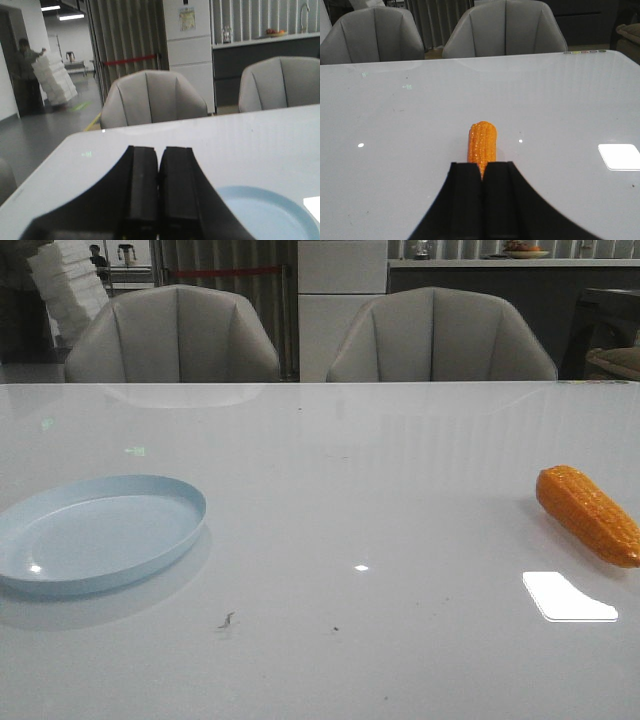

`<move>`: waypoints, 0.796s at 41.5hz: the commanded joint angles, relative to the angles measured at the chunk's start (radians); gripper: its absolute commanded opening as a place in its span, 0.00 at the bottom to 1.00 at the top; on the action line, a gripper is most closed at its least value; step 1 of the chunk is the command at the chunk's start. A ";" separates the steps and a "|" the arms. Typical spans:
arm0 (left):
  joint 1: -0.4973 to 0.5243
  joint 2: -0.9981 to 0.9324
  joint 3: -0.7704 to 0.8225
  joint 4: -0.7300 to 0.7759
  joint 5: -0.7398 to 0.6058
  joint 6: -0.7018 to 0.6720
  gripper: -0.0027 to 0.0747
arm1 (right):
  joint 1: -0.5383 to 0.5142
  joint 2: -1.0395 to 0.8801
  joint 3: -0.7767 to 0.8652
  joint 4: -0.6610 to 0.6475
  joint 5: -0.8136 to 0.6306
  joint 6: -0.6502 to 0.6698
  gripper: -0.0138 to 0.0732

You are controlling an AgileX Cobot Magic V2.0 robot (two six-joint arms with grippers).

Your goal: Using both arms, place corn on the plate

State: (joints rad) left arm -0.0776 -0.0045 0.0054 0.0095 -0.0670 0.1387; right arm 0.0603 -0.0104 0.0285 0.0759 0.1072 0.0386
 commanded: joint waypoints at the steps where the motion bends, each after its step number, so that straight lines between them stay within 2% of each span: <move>1: 0.000 -0.016 0.025 -0.009 -0.194 -0.007 0.16 | -0.005 -0.023 -0.022 0.003 -0.173 -0.008 0.22; 4: 0.000 -0.016 -0.007 -0.009 -0.201 -0.007 0.16 | -0.005 -0.023 -0.035 0.003 -0.277 -0.008 0.22; 7: 0.000 -0.016 -0.069 -0.009 -0.193 -0.007 0.16 | -0.005 -0.023 -0.086 0.002 -0.299 -0.008 0.22; 11: 0.000 -0.011 -0.153 -0.004 -0.175 -0.007 0.16 | -0.005 -0.021 -0.198 -0.016 -0.222 -0.008 0.22; 18: 0.000 0.063 -0.329 0.061 -0.071 -0.007 0.16 | -0.005 0.065 -0.449 -0.176 -0.057 -0.008 0.22; 26: 0.000 0.298 -0.567 0.068 -0.049 -0.007 0.16 | -0.005 0.282 -0.683 -0.218 -0.042 -0.008 0.22; 33: 0.000 0.527 -0.726 0.068 0.083 -0.007 0.16 | -0.005 0.494 -0.791 -0.219 0.021 -0.008 0.22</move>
State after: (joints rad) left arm -0.0776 0.4151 -0.6364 0.0771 0.0077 0.1387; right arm 0.0603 0.3800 -0.7034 -0.1263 0.1574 0.0386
